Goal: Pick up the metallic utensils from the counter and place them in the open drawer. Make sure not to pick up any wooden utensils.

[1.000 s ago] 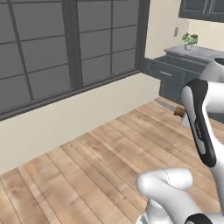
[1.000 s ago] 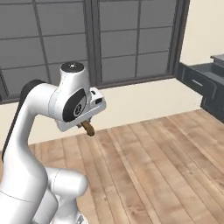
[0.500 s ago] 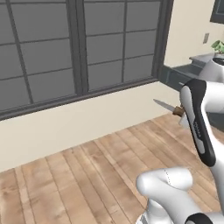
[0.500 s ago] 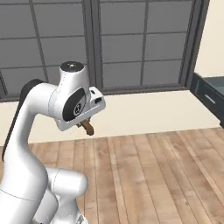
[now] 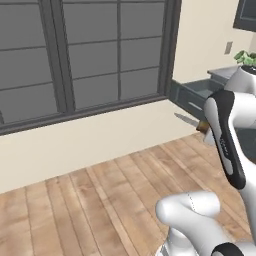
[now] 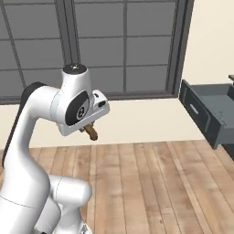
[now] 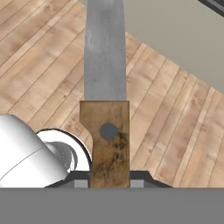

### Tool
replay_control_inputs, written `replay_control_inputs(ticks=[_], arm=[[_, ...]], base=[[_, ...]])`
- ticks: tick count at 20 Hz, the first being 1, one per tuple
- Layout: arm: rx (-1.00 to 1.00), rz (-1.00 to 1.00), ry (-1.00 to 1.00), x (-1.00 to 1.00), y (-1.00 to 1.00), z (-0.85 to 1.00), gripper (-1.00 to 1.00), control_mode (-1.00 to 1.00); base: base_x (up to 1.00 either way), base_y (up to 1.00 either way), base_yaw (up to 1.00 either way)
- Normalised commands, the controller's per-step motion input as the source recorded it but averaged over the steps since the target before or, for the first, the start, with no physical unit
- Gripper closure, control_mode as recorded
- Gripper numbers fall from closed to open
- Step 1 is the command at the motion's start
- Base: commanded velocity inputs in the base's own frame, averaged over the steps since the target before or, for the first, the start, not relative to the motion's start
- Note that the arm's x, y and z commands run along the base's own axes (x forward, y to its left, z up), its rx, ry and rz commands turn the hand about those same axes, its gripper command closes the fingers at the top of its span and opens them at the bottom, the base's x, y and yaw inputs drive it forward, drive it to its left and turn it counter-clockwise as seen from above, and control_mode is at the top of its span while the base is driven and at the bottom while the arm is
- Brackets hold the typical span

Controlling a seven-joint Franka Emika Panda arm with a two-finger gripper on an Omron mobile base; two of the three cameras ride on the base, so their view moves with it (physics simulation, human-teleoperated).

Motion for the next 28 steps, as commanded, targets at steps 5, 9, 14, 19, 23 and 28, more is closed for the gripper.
replay_control_inputs(ticks=[5, 9, 14, 19, 23, 28], arm=[[0.0, 0.0, 0.0, 0.0, 0.0, 0.0, 1.0, 1.0], [0.0, 0.0, 0.0, 0.0, 0.0, 0.0, 1.0, 1.0], [0.0, 0.0, 0.0, 0.0, 0.0, 0.0, 1.0, 1.0], [0.0, 0.0, 0.0, 0.0, 0.0, 0.0, 1.0, 1.0], [0.0, 0.0, 0.0, 0.0, 0.0, 0.0, 1.0, 1.0], [0.0, 0.0, 0.0, 0.0, 0.0, 0.0, 1.0, 1.0]], base=[[0.42, -1.0, 0.14], [0.26, -1.0, 0.14], [0.37, -1.0, 0.09], [0.4, -0.89, 0.04], [0.65, -0.39, 0.0], [0.97, -0.09, 0.03]])
